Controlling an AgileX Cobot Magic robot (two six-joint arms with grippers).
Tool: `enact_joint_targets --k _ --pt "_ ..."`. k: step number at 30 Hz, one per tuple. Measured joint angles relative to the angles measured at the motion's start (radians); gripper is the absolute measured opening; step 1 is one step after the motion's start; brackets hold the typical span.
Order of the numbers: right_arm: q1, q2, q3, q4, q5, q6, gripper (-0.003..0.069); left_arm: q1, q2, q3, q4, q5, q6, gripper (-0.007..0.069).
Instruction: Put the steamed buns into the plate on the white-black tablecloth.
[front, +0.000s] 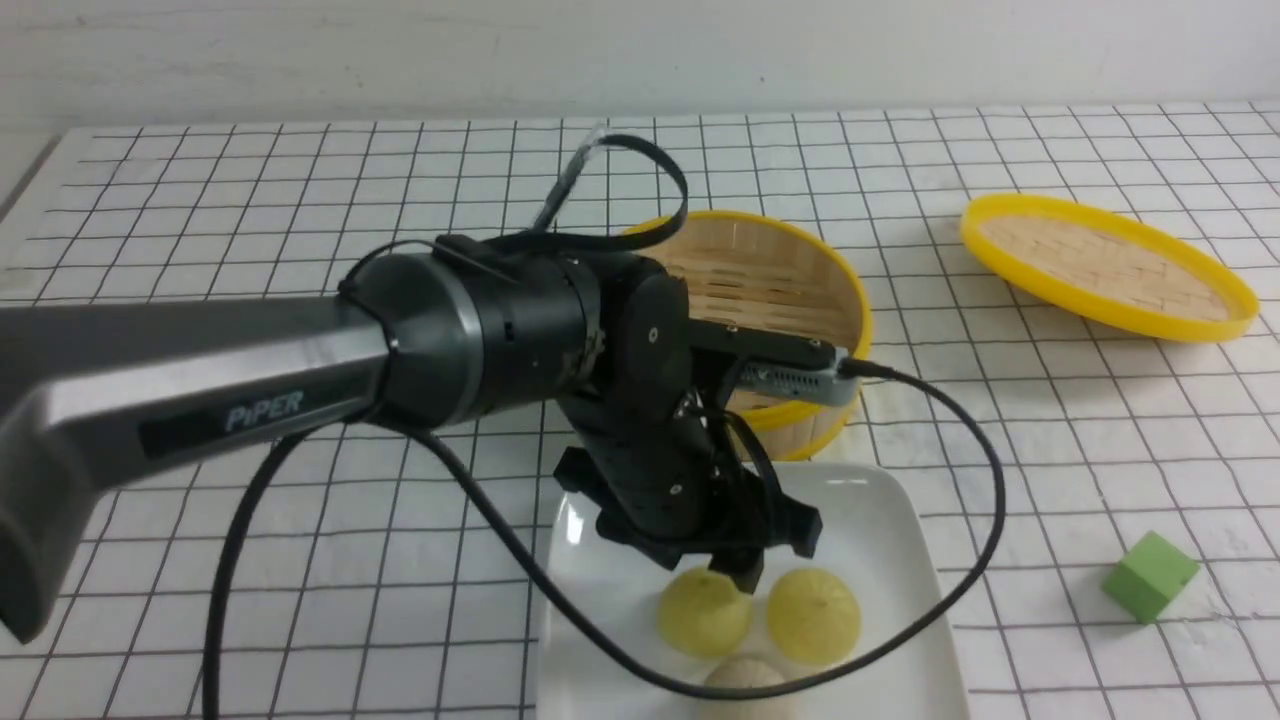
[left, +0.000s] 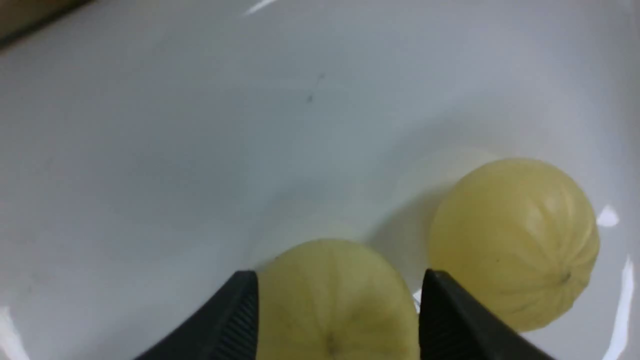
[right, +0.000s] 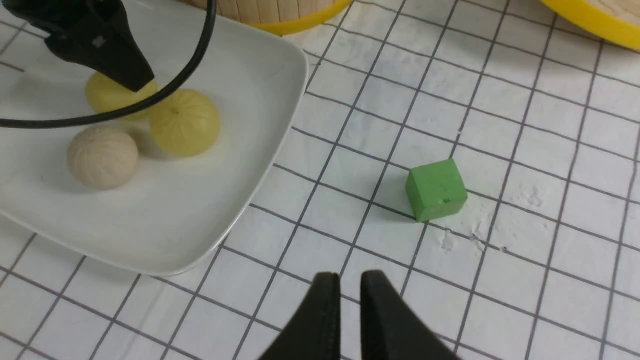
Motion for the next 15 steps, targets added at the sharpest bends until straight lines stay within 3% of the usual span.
enact_joint_targets --k 5,7,11,15 --pt "0.0 -0.212 0.016 -0.004 -0.003 0.074 0.0042 0.0 0.0 -0.085 0.034 0.057 -0.012 0.0442" --pt "0.0 -0.317 0.1 -0.003 -0.115 0.086 -0.0011 0.0 0.0 -0.129 0.072 0.092 -0.012 0.0426" --pt "0.0 -0.388 0.235 -0.002 -0.283 0.086 -0.0015 0.0 0.0 -0.16 0.107 0.12 -0.012 0.039" --pt "0.0 -0.396 0.417 0.002 -0.513 0.063 -0.0015 0.0 0.0 -0.165 0.115 0.136 -0.013 0.0283"
